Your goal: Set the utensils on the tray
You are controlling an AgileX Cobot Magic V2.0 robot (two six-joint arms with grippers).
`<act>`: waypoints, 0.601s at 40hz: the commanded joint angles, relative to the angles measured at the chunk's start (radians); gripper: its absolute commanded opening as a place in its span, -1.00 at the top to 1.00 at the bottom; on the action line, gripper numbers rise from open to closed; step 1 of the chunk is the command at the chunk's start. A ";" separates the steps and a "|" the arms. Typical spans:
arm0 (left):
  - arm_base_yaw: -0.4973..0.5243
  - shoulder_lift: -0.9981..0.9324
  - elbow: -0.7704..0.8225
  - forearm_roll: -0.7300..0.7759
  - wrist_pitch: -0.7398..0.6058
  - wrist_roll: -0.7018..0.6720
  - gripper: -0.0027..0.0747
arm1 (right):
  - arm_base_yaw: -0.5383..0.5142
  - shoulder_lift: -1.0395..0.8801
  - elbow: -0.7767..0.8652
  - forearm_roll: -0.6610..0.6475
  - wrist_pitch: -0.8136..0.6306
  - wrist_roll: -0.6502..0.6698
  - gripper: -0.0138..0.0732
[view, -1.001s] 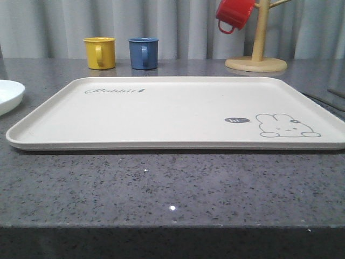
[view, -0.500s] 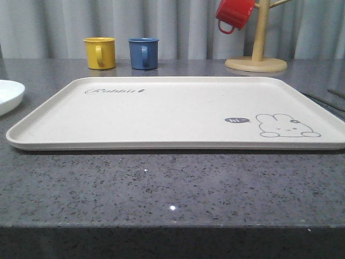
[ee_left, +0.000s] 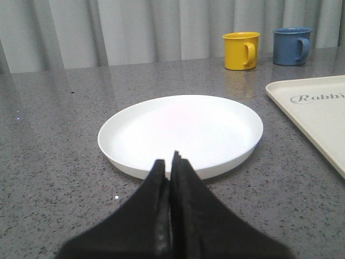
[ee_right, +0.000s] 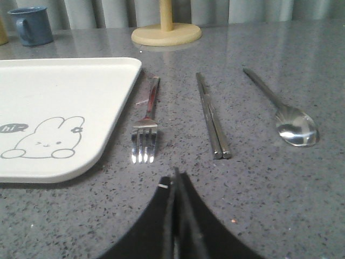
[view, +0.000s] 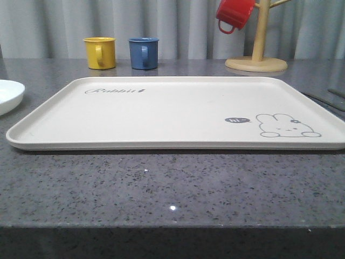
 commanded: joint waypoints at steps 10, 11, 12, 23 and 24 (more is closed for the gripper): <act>0.002 -0.011 -0.002 -0.007 -0.091 -0.011 0.98 | -0.009 -0.018 -0.001 -0.002 -0.089 -0.007 0.96; 0.002 -0.011 -0.002 -0.007 -0.091 -0.011 0.98 | -0.009 -0.018 -0.002 -0.002 -0.095 -0.006 0.96; 0.002 -0.011 -0.002 -0.007 -0.099 -0.011 0.98 | -0.009 -0.018 -0.002 -0.002 -0.103 -0.006 0.96; 0.002 -0.011 -0.082 -0.028 -0.326 -0.013 0.98 | -0.009 -0.018 -0.102 -0.001 -0.142 -0.005 0.96; 0.002 -0.009 -0.111 -0.028 -0.307 -0.013 0.98 | -0.009 -0.018 -0.129 -0.001 -0.133 -0.005 0.96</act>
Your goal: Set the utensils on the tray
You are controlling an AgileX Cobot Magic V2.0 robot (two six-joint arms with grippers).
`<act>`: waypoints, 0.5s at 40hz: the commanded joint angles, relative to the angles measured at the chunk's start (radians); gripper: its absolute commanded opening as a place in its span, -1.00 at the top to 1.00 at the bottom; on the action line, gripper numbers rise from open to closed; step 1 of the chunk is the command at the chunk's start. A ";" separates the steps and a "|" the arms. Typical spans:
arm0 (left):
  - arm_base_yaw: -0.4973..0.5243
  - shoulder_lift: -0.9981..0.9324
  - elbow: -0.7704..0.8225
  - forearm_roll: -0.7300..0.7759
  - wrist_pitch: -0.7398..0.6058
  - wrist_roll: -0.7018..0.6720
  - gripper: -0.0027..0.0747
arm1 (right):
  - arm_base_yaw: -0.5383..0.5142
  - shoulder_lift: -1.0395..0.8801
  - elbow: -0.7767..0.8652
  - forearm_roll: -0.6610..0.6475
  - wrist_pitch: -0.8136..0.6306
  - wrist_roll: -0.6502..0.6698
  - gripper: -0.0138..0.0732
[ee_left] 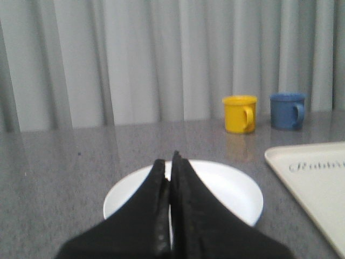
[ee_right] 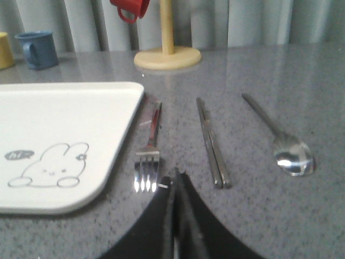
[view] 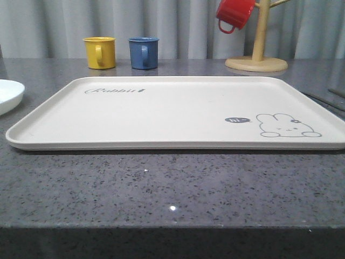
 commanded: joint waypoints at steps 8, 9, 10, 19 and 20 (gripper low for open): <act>0.002 0.103 -0.304 0.029 0.146 -0.013 0.98 | -0.009 0.044 -0.336 -0.001 0.086 -0.005 0.96; 0.002 0.131 -0.329 0.029 0.181 -0.013 0.98 | -0.009 0.061 -0.367 -0.001 0.104 -0.005 0.96; 0.002 0.161 -0.346 0.029 0.204 -0.013 0.98 | -0.009 0.086 -0.389 -0.001 0.124 -0.005 0.96; 0.002 0.353 -0.423 0.029 0.240 -0.013 0.98 | -0.009 0.313 -0.509 -0.001 0.172 -0.005 0.96; 0.002 0.361 -0.423 0.029 0.232 -0.013 0.98 | -0.009 0.324 -0.512 -0.001 0.172 -0.005 0.96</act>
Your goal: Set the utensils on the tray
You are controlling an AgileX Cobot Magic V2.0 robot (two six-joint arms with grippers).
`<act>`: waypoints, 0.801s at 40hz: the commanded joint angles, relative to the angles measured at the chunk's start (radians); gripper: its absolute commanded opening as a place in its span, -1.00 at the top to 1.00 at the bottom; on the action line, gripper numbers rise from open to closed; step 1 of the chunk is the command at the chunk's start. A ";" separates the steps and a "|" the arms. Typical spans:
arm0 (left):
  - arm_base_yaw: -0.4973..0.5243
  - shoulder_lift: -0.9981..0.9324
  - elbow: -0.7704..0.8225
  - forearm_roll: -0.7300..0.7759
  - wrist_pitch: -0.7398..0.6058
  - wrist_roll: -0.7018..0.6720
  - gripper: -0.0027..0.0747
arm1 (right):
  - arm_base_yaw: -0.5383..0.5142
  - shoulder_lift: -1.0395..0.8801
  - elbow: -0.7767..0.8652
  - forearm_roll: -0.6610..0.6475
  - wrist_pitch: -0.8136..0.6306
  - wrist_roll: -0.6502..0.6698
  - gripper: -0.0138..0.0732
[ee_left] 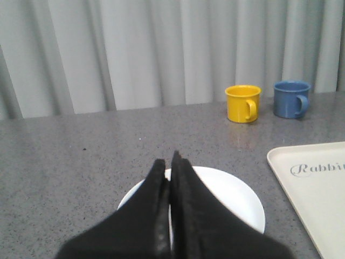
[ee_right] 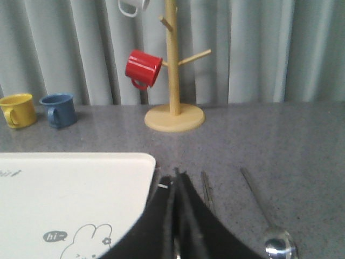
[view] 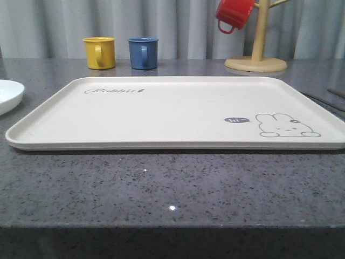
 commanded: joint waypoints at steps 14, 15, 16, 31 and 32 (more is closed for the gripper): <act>-0.001 0.052 -0.041 0.000 -0.090 -0.012 0.19 | -0.009 0.091 -0.045 -0.001 -0.057 -0.005 0.32; -0.001 0.052 -0.041 0.000 -0.090 -0.012 0.06 | -0.009 0.091 -0.045 -0.001 -0.057 -0.005 0.21; -0.001 0.052 -0.041 0.000 -0.090 -0.012 -0.11 | -0.009 0.091 -0.045 -0.001 -0.057 -0.005 0.06; -0.001 0.053 -0.041 -0.005 -0.090 -0.012 -0.42 | -0.009 0.091 -0.045 -0.001 -0.057 -0.005 -0.61; -0.001 0.058 -0.041 -0.005 -0.090 -0.012 -0.42 | -0.009 0.091 -0.045 -0.001 -0.057 -0.005 -0.61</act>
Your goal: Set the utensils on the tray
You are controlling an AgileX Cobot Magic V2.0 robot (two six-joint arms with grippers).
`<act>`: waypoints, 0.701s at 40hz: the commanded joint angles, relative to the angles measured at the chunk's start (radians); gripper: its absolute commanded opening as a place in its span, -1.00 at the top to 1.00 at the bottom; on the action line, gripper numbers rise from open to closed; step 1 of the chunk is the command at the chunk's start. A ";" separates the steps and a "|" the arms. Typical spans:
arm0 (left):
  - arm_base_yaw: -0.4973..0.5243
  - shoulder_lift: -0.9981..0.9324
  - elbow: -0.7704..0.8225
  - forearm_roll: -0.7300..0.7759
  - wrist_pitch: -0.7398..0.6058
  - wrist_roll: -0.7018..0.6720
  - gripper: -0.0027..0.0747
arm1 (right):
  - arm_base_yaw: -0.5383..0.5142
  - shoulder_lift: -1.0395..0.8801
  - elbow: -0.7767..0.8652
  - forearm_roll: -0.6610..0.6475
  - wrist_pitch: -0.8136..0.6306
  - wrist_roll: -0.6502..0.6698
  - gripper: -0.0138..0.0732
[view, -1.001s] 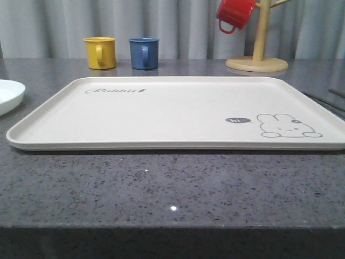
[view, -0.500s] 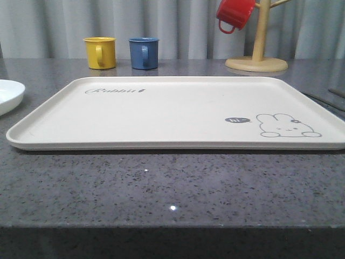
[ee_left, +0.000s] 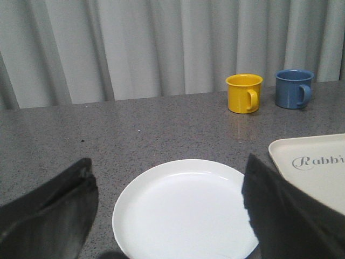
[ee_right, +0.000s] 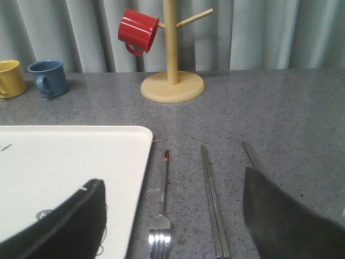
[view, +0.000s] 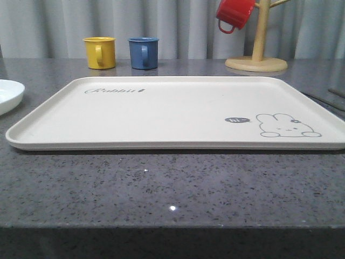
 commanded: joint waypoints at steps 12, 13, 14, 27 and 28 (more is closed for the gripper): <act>-0.106 0.270 -0.251 0.004 0.061 0.056 -0.42 | -0.009 0.016 -0.036 -0.001 -0.076 -0.005 -0.61; -0.124 0.307 -0.288 0.004 0.107 0.067 -0.41 | -0.009 0.016 -0.036 -0.001 -0.076 -0.005 -0.61; -0.139 0.347 -0.318 0.004 0.156 0.069 -0.40 | -0.009 0.016 -0.036 -0.001 -0.076 -0.005 -0.61; -0.271 0.871 -0.758 0.012 0.724 0.153 -0.34 | -0.009 0.016 -0.036 -0.001 -0.076 -0.005 -0.61; -0.271 0.906 -0.784 0.012 0.772 0.153 -0.34 | -0.009 0.016 -0.036 -0.001 -0.076 -0.005 -0.61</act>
